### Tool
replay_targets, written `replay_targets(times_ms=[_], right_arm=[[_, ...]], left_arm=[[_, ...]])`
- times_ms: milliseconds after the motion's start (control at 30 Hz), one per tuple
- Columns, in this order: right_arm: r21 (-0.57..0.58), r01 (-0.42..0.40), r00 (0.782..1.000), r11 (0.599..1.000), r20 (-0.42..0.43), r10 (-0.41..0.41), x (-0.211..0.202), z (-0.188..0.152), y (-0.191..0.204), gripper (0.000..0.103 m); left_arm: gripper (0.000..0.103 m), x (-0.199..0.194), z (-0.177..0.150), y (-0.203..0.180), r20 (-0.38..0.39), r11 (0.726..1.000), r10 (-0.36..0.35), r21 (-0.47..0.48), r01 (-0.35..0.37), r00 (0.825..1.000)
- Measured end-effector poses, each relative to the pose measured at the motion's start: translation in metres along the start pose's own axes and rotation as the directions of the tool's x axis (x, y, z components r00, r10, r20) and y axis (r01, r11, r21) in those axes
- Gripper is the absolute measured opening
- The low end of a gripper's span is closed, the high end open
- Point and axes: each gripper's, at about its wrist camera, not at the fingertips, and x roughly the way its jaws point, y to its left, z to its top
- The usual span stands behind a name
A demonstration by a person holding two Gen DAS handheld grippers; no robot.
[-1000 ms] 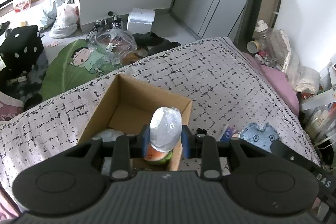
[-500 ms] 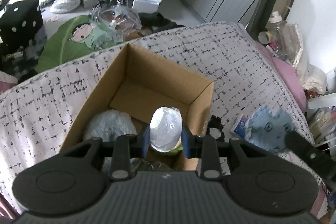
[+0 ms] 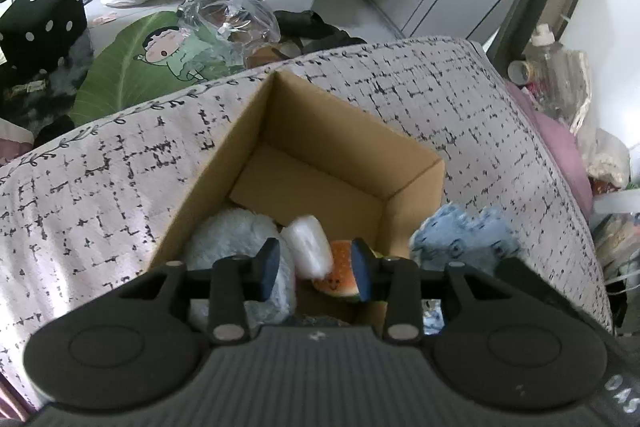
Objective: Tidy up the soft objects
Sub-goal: 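Carry the cup and blue plush over the box and open both grippers, then move the left gripper to the black scrunchie while the right approaches the blue tissue box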
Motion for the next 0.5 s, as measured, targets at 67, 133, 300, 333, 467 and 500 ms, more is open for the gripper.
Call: replay_targets(times_ms=[67, 133, 300, 333, 467, 500], right_arm=[[-0.002, -0.016, 1.0, 1.0, -0.014, 0.016, 0.003, -0.001, 0.002, 0.012], [-0.001, 0.001, 1.0, 1.0, -0.017, -0.001, 0.004, -0.001, 0.003, 0.015], [0.026, 0.019, 1.0, 0.999, 0.015, -0.019, -0.007, 0.004, -0.002, 0.028], [0.036, 0.024, 0.999, 0.999, 0.021, -0.025, -0.011, 0.006, -0.005, 0.029], [0.062, 0.067, 0.997, 0.996, 0.028, -0.069, -0.022, 0.013, -0.016, 0.045], [0.069, 0.078, 0.996, 0.995, 0.027, -0.08, -0.023, 0.014, -0.021, 0.048]], left_arm=[[0.042, -0.004, 0.002, 0.003, 0.007, 1.0, 0.001, -0.003, -0.001, 1.0], [0.046, -0.007, 0.004, 0.005, 0.011, 1.0, 0.006, 0.001, -0.006, 1.0], [0.067, -0.015, 0.006, 0.004, 0.01, 1.0, 0.009, 0.021, -0.009, 1.0], [0.072, -0.017, 0.005, 0.004, 0.012, 1.0, 0.011, 0.026, -0.012, 1.0], [0.076, -0.023, 0.005, 0.0, 0.026, 0.999, 0.021, 0.045, -0.023, 0.999], [0.077, -0.024, 0.004, -0.001, 0.027, 0.999, 0.021, 0.049, -0.022, 0.999]])
